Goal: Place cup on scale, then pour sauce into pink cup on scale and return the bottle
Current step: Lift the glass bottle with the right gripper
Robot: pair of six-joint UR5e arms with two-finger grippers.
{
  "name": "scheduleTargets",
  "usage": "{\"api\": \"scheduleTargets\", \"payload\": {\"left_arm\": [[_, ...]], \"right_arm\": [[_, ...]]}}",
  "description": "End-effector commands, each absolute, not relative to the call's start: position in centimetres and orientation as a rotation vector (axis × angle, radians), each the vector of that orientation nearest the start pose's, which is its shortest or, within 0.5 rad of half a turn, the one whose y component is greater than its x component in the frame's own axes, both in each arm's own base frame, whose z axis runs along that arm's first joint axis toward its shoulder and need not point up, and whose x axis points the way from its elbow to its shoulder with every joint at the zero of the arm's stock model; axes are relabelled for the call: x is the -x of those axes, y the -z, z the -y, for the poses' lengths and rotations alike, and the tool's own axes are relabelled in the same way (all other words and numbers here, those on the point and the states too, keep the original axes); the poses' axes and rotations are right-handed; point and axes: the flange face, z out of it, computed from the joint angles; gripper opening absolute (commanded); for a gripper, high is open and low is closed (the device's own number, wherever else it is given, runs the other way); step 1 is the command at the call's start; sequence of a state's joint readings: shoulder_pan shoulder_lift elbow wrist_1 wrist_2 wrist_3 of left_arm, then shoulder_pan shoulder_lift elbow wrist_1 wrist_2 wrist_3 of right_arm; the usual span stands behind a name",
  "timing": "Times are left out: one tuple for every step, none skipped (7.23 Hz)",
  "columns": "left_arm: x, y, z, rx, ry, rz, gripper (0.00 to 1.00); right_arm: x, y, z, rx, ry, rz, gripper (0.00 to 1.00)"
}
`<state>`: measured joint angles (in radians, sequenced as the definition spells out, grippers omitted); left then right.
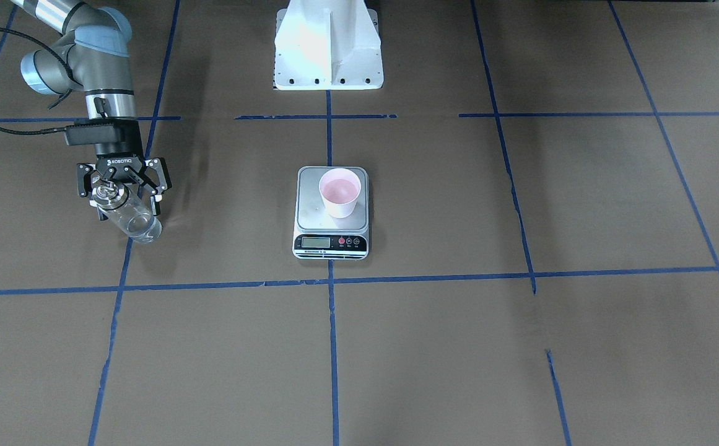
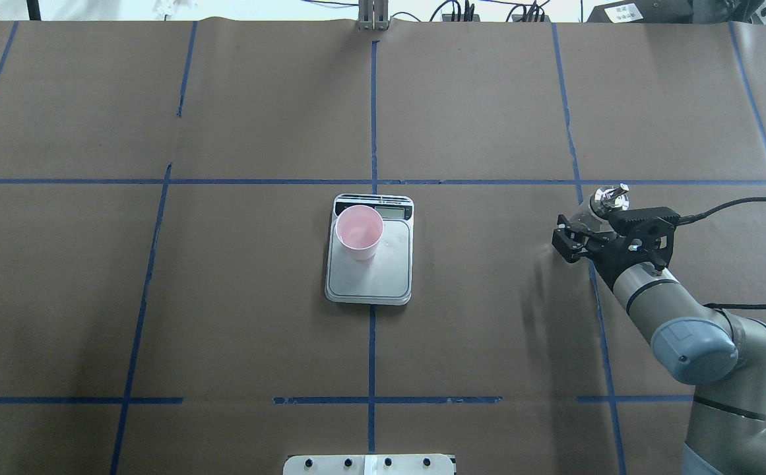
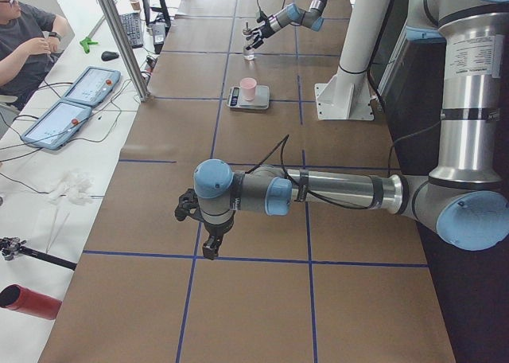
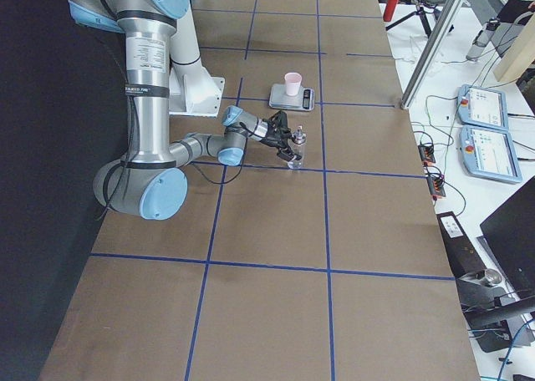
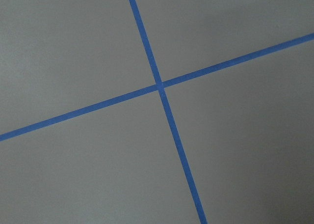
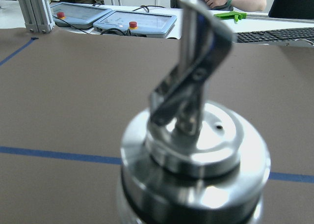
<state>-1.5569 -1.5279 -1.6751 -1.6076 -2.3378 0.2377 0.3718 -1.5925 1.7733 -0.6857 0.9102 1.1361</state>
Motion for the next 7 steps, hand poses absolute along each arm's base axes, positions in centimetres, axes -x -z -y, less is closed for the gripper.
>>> {"api": "scheduleTargets", "payload": {"left_arm": [[5.7, -62.4, 48.1, -0.18, -0.279, -0.754, 1.0], [5.7, -62.5, 48.0, -0.176, -0.276, -0.754, 1.0], [5.7, -62.5, 48.1, -0.178, -0.277, -0.754, 1.0], [5.7, -62.5, 48.1, -0.179, -0.278, -0.755, 1.0], [5.7, -62.5, 48.0, -0.177, -0.277, -0.756, 1.0], [5.7, -62.6, 48.0, -0.176, -0.274, -0.756, 1.0], [5.7, -63.0, 47.6, -0.169, -0.273, -0.758, 1.0]], "right_arm": [[38.8, -46.6, 36.2, -0.968, -0.305, 0.696, 0.98], [38.7, -46.5, 36.3, -0.982, -0.314, 0.69, 0.43], [38.4, -46.9, 36.3, -0.988, -0.317, 0.676, 0.0], [38.3, -46.6, 36.4, -1.005, -0.314, 0.666, 0.0], [38.2, -46.0, 36.5, -1.024, -0.294, 0.656, 0.0], [38.1, -45.7, 36.5, -1.03, -0.29, 0.655, 0.0], [38.0, -44.6, 36.4, -1.04, -0.283, 0.666, 0.0]]}}
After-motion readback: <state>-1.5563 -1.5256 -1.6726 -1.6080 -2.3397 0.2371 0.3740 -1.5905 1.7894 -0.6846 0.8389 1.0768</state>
